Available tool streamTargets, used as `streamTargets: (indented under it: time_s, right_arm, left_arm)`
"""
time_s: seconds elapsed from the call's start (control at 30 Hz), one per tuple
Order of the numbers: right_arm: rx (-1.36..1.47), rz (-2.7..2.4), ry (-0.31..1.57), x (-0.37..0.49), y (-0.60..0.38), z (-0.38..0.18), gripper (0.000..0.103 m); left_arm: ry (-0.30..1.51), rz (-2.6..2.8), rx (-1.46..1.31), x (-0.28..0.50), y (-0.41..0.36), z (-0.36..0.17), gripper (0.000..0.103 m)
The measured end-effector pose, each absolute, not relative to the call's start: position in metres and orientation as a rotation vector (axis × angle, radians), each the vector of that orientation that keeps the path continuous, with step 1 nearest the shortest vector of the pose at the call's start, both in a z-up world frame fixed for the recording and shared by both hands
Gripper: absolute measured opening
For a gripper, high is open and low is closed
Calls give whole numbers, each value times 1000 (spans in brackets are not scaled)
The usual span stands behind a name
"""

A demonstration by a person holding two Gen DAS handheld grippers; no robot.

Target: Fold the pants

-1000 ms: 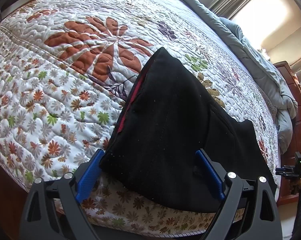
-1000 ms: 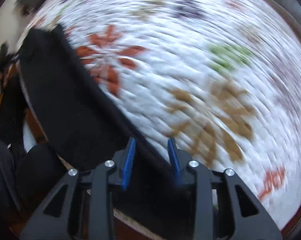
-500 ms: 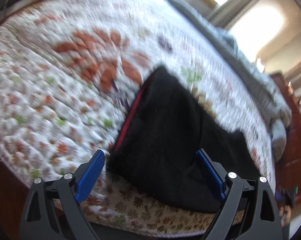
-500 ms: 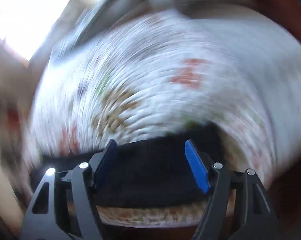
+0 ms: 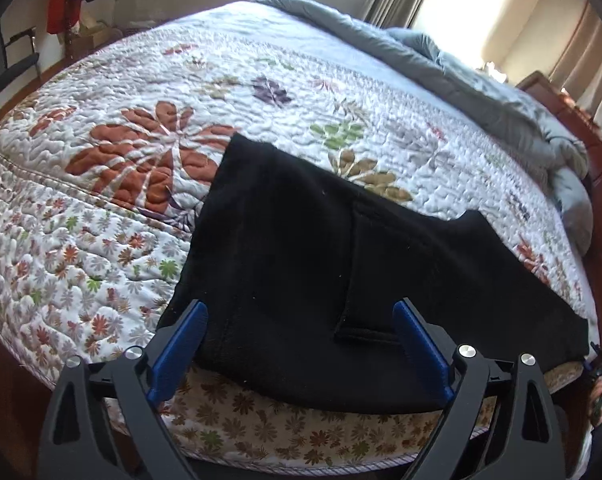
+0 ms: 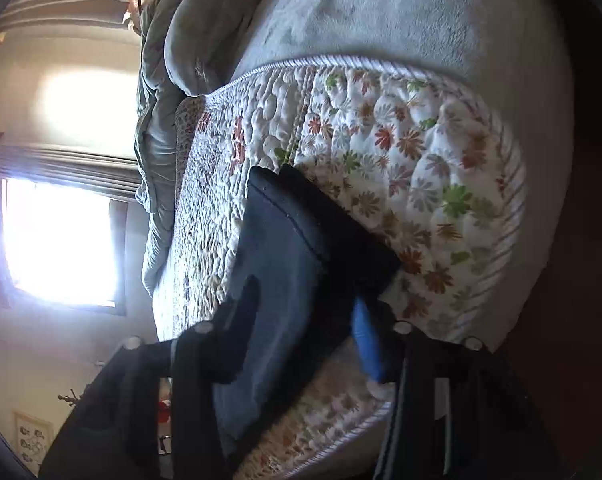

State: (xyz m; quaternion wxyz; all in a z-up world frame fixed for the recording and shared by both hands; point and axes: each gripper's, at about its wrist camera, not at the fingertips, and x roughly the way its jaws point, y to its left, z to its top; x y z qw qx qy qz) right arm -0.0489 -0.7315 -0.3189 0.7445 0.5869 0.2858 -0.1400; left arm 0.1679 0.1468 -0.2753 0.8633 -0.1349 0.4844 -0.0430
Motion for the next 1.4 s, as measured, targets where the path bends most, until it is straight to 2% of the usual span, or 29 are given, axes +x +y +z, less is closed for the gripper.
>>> streamTargets:
  time_s: [0.03,0.07,0.27,0.33,0.37,0.4,0.43,0.57,0.73,0.83,1.07,1.13,1.17,1.33,1.4]
  right_arm:
    - [1276,-301,640,-44,-732,-320,12]
    - [1260,-312,649,-43,-732,-320,5]
    - [1232,-322,667,-45,-736,-337,5]
    - [1240,-276,643,-46,-737,-336,10]
    - [1249,-267,628,-54,-738,-333,23]
    - [1265,-262,597,-61,-739,-329,46]
    - [1282,-259,549,-71,-740,-325,52]
    - [1356,-259,461,-100,-740,-331,52]
    - [1408,-236,436,-100,-735,-350,52]
    - [1427,-246,409,-96,-733,-356,56]
    - [1371,-156,339,-82,-733,-338,53]
    - [1392,-173,367,-79,-735,-348,53]
    - [1401,-184,378,-77,-735,-354,49]
    - [1397,-141,343,-68,-731,-357,48]
    - [1422,-172,337,-64,-735,-361,38]
  left_arm:
    - [1038,-88,-276,172,142,-278,96]
    - [1061,-85,-265,175,139,-282,97]
    - [1143,-55,-205,186,128,-294,99]
    - [1142,-62,-220,186,130,-294,99]
    - [1137,-68,-233,186,132,-293,99]
    - [1131,-73,-245,186,133,-293,99]
    - [1121,-82,-267,184,136,-292,99]
    - [1102,-98,-319,183,142,-291,99]
    - [1104,-97,-307,181,139,-290,99]
    - [1097,-103,-323,180,141,-289,99]
    - [1099,-95,-316,179,140,-289,99]
    - [1099,-95,-318,179,141,-289,99]
    - [1099,-95,-318,179,141,-289,99]
    - [1098,-99,-299,180,139,-290,99]
    - [1099,-100,-286,180,138,-291,99]
